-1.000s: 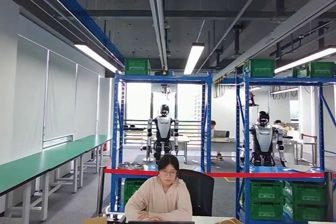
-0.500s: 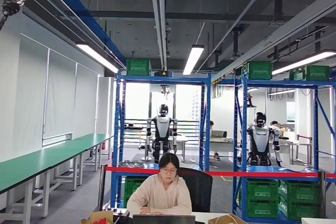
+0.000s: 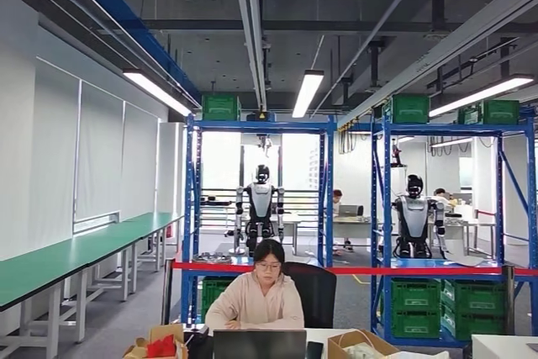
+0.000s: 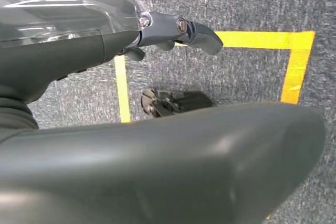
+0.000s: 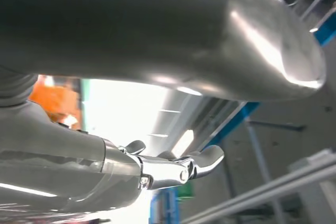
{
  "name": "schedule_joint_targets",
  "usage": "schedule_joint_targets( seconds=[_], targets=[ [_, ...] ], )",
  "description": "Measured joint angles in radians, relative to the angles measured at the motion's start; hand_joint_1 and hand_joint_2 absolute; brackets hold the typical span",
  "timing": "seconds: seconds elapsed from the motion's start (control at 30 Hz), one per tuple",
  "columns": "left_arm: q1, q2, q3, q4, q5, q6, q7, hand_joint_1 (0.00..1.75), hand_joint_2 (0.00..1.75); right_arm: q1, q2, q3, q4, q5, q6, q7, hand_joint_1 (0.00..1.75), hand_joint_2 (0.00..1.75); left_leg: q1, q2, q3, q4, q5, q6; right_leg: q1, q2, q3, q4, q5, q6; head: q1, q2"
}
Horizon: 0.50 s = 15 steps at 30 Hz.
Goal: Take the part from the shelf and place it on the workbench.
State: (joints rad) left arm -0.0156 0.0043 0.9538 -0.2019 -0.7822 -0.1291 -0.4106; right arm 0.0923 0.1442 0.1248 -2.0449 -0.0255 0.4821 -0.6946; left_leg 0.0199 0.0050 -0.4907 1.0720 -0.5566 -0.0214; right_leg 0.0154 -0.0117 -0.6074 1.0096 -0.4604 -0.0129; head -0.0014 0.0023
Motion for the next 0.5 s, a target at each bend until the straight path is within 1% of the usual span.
schedule_joint_targets(
  seconds=[0.03,0.07,0.1,0.13,0.17,0.2,0.23,0.27,0.3,0.33,0.37,0.4,0.43,0.47,0.5],
  targets=[
    [0.000,-0.001,0.004,-0.002,-0.001,0.000,-0.001,0.00,0.00,0.013,0.000,-0.002,0.012,0.002,0.000,0.000,0.00,0.00,-0.001,-0.001,0.025,-0.042,-0.009,0.003,0.001,0.000,-0.010,0.009,0.005,0.005,0.000,0.000],
    [0.000,-0.002,0.009,-0.003,-0.003,0.001,-0.001,0.00,0.00,0.026,0.000,-0.004,0.027,0.004,0.000,0.000,0.00,0.00,-0.003,-0.001,0.034,-0.064,-0.017,0.006,0.002,0.000,-0.018,0.014,0.012,0.011,0.000,0.000],
    [0.001,-0.004,0.014,-0.003,-0.006,0.001,-0.001,0.00,0.00,0.039,0.000,-0.007,0.042,0.006,-0.001,0.000,0.00,0.00,-0.004,-0.002,0.030,-0.068,-0.017,0.014,0.001,0.000,-0.022,0.015,0.020,0.017,0.000,0.000],
    [0.002,-0.006,0.019,-0.003,-0.009,0.002,-0.002,0.00,0.00,0.052,0.000,-0.010,0.059,0.008,-0.004,0.000,0.00,0.00,-0.004,0.000,0.024,-0.069,-0.012,0.022,0.000,0.002,-0.027,0.018,0.018,0.022,0.000,0.000],
    [0.003,-0.009,0.025,-0.004,-0.012,0.003,-0.002,0.00,0.00,0.065,0.000,-0.016,0.077,0.012,-0.008,0.000,0.00,0.00,-0.003,0.002,0.015,-0.070,-0.004,0.031,-0.002,0.004,-0.033,0.030,-0.001,0.029,0.000,0.000],
    [0.004,-0.011,0.030,-0.005,-0.016,0.005,-0.003,0.00,0.00,0.078,0.000,-0.023,0.098,0.015,-0.012,0.000,0.00,0.00,-0.002,0.004,0.004,-0.072,0.007,0.041,-0.005,0.007,-0.042,0.059,-0.040,0.034,-0.001,0.000],
    [0.004,-0.013,0.037,-0.007,-0.021,0.007,-0.003,0.00,0.00,0.092,0.000,-0.032,0.119,0.019,-0.013,0.000,0.00,0.00,-0.003,0.006,-0.008,-0.072,0.018,0.048,-0.008,0.008,-0.052,0.105,-0.092,0.039,-0.001,0.000],
    [0.004,-0.014,0.044,-0.009,-0.026,0.009,-0.003,0.00,0.00,0.106,0.001,-0.041,0.139,0.023,-0.013,0.000,0.00,0.00,-0.005,0.006,-0.022,-0.071,0.029,0.052,-0.010,0.009,-0.063,0.166,-0.143,0.043,-0.001,0.000],
    [0.005,-0.014,0.051,-0.010,-0.032,0.010,-0.003,0.00,0.00,0.119,0.001,-0.051,0.156,0.031,-0.011,0.000,0.00,0.00,-0.008,0.007,-0.037,-0.070,0.040,0.054,-0.012,0.009,-0.071,0.227,-0.177,0.045,-0.001,0.000],
    [0.006,-0.015,0.057,-0.010,-0.036,0.011,-0.003,0.00,0.00,0.130,0.002,-0.060,0.171,0.042,-0.008,0.000,0.00,0.00,-0.010,0.008,-0.051,-0.070,0.052,0.055,-0.013,0.009,-0.070,0.270,-0.186,0.046,-0.001,0.000],
    [0.007,-0.015,0.063,-0.011,-0.040,0.011,-0.002,0.00,0.00,0.138,0.003,-0.069,0.185,0.052,-0.004,0.000,0.00,0.00,-0.013,0.009,-0.066,-0.069,0.063,0.055,-0.014,0.009,-0.056,0.286,-0.171,0.045,-0.001,0.000],
    [0.007,-0.015,0.068,-0.011,-0.043,0.011,-0.002,0.00,0.00,0.144,0.004,-0.077,0.198,0.061,0.000,0.000,0.00,0.00,-0.016,0.010,-0.081,-0.069,0.074,0.055,-0.013,0.009,-0.025,0.266,-0.143,0.042,-0.001,0.000],
    [0.007,-0.016,0.072,-0.011,-0.045,0.011,-0.002,0.00,0.00,0.148,0.006,-0.083,0.210,0.066,0.003,0.000,0.00,0.00,-0.019,0.010,-0.095,-0.069,0.086,0.055,-0.012,0.009,0.023,0.211,-0.115,0.035,-0.001,0.000],
    [0.007,-0.017,0.076,-0.011,-0.047,0.011,-0.002,0.00,0.00,0.151,0.008,-0.087,0.218,0.069,0.005,0.000,0.00,0.00,-0.022,0.010,-0.106,-0.068,0.096,0.054,-0.009,0.010,0.086,0.132,-0.100,0.027,-0.001,0.000],
    [0.008,-0.019,0.078,-0.011,-0.047,0.011,-0.001,0.00,0.00,0.152,0.010,-0.090,0.222,0.070,0.006,0.000,0.00,0.00,-0.024,0.009,-0.114,-0.068,0.106,0.051,-0.005,0.010,0.147,0.044,-0.100,0.018,0.000,0.000]
  ],
)
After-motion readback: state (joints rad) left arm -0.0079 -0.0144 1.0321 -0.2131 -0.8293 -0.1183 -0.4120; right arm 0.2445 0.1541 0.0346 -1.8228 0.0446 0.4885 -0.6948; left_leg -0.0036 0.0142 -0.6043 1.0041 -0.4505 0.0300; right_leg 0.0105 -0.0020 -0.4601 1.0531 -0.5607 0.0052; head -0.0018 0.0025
